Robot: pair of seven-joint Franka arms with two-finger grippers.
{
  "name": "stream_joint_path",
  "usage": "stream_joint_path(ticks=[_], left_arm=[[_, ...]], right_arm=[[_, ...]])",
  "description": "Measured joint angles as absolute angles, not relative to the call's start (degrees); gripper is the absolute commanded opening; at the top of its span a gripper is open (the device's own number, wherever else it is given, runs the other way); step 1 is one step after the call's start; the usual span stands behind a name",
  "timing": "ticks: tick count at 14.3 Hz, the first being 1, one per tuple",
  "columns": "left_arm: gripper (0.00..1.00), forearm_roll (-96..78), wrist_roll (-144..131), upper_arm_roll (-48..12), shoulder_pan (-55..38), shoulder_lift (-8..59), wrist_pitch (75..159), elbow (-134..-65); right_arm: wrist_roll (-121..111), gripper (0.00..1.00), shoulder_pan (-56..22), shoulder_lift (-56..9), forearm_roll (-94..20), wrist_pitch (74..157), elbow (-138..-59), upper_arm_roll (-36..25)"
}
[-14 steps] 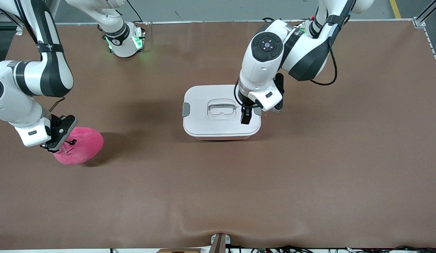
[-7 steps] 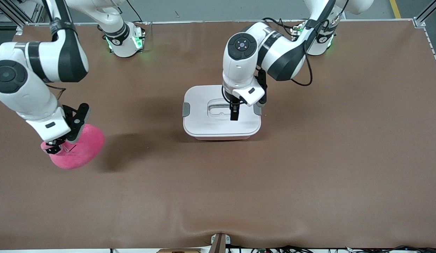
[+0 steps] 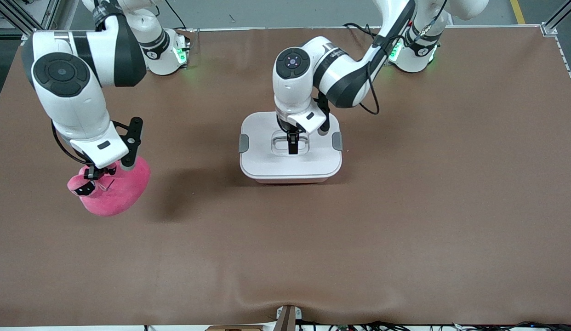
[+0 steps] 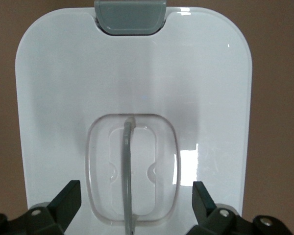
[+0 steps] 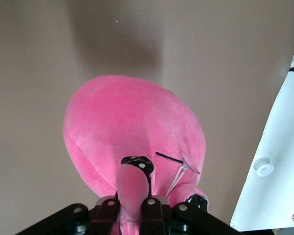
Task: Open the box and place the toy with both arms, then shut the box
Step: 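Lift the plush with the right gripper while the left gripper lifts the lid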
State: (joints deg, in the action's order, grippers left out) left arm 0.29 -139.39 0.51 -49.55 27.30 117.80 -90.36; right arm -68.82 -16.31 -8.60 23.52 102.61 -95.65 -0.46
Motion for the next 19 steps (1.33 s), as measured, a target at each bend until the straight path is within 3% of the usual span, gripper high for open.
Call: stream_joint_path(ticks=[4, 7, 9, 11, 19], left_arm=[[1.00, 1.33, -141.96, 0.51, -50.96, 27.55, 118.20, -92.42], [0.57, 1.34, -142.06, 0.51, -51.61, 27.55, 122.41, -94.57], [0.38, 1.34, -142.14, 0.51, -51.76, 27.47, 123.80, -95.08], [0.03, 1.34, -142.15, 0.62, -51.75, 26.98, 123.96, -95.08], [0.00, 1.49, -142.16, 1.03, -51.71, 26.32, 124.40, -95.25]], right_arm=[[-68.84, 0.00, -16.60, -8.42, 23.68, 101.56, -95.52, -0.46], [-68.84, 0.00, -17.35, -8.41, 23.69, 101.57, -95.52, -0.45], [-68.84, 0.00, -18.07, -8.41, 23.69, 101.57, -95.51, -0.45], [-68.83, 0.00, -18.55, -8.38, 23.69, 101.57, -95.48, -0.45], [-68.84, 0.00, -19.71, -8.07, 23.69, 100.93, -94.42, -0.44]])
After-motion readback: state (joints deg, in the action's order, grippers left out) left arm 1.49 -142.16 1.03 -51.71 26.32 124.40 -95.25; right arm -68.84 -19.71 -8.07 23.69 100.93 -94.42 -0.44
